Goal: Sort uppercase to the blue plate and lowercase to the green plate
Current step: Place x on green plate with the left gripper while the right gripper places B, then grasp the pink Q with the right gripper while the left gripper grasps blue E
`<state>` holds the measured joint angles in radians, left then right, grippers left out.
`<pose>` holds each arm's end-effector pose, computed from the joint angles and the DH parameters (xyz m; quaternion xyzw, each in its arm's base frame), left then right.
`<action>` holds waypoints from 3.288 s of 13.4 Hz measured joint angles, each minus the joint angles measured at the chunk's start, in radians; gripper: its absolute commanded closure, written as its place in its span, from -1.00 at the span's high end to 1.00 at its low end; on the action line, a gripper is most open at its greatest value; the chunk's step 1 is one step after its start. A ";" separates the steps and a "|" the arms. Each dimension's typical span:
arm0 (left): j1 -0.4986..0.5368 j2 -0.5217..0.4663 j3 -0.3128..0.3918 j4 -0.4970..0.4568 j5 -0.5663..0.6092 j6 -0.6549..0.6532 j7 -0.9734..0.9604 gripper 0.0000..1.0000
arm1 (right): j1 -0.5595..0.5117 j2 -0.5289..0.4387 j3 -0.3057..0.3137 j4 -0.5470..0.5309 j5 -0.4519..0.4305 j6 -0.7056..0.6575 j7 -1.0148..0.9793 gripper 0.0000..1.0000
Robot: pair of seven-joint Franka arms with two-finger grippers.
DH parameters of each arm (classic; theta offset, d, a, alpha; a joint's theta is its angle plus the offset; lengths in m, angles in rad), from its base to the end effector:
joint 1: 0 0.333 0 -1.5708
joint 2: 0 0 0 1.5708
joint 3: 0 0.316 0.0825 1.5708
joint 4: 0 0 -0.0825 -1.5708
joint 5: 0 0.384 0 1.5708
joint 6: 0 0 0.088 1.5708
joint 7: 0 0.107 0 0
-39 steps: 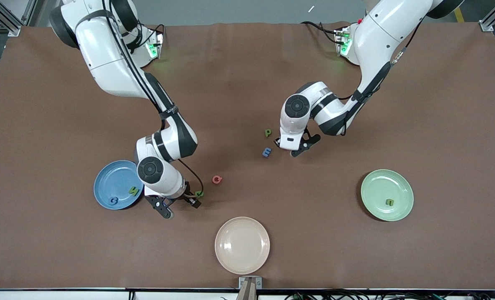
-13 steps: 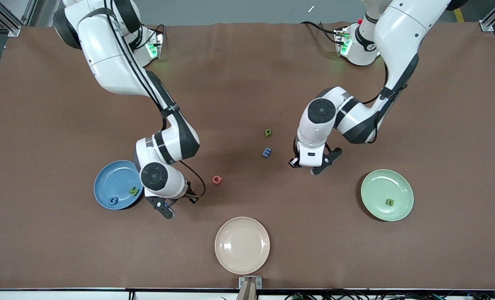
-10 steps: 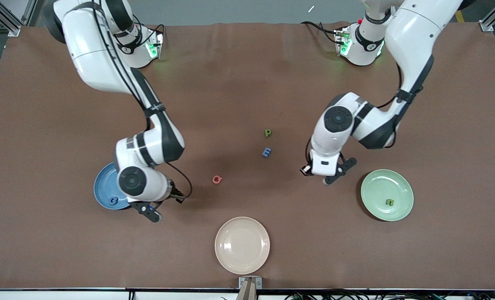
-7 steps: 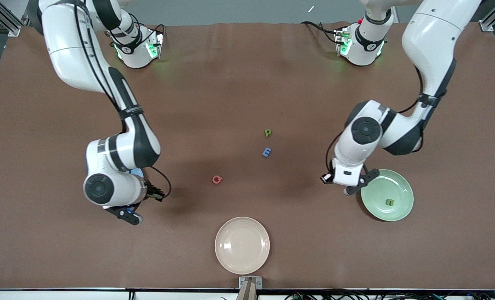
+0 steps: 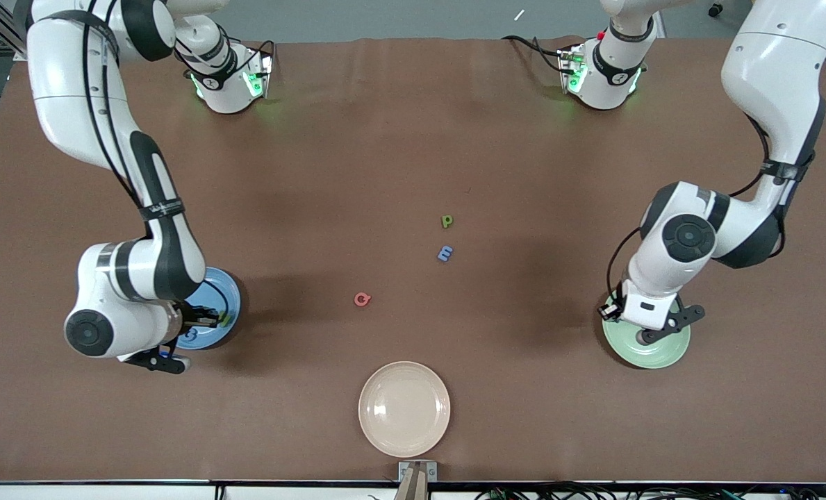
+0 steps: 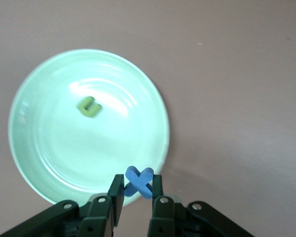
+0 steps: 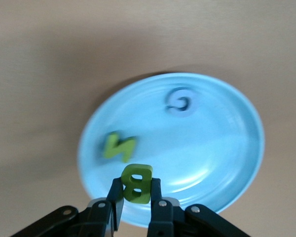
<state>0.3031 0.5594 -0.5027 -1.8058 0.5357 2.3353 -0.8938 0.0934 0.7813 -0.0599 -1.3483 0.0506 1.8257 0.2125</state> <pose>0.6498 -0.0949 0.2706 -0.9768 -0.1997 -0.0650 0.0410 0.7016 0.0358 0.2378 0.9842 -0.0929 -0.1496 0.0174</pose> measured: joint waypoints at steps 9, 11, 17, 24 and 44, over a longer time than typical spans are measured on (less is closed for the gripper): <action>0.101 0.116 0.001 0.000 0.077 0.026 0.053 0.49 | -0.015 -0.048 0.013 -0.169 0.001 0.156 -0.050 0.99; 0.101 0.116 0.000 0.002 0.078 0.027 0.053 1.00 | 0.009 -0.071 0.021 -0.164 0.005 0.160 -0.039 0.99; 0.101 0.082 -0.055 0.015 0.078 0.026 0.046 1.00 | 0.207 -0.101 0.031 -0.124 0.011 0.214 0.363 0.99; -0.029 0.067 -0.160 0.014 0.078 0.015 -0.189 0.90 | 0.393 -0.052 0.031 -0.129 0.100 0.441 0.676 0.99; -0.439 0.271 -0.144 0.126 0.025 0.015 -0.921 0.53 | 0.476 0.047 0.009 -0.133 0.100 0.551 0.753 -0.99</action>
<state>-0.1357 0.8305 -0.6463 -1.6799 0.5603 2.3504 -1.8149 0.5698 0.8285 -0.0506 -1.4811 0.1508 2.3763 0.9655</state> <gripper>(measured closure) 0.207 0.648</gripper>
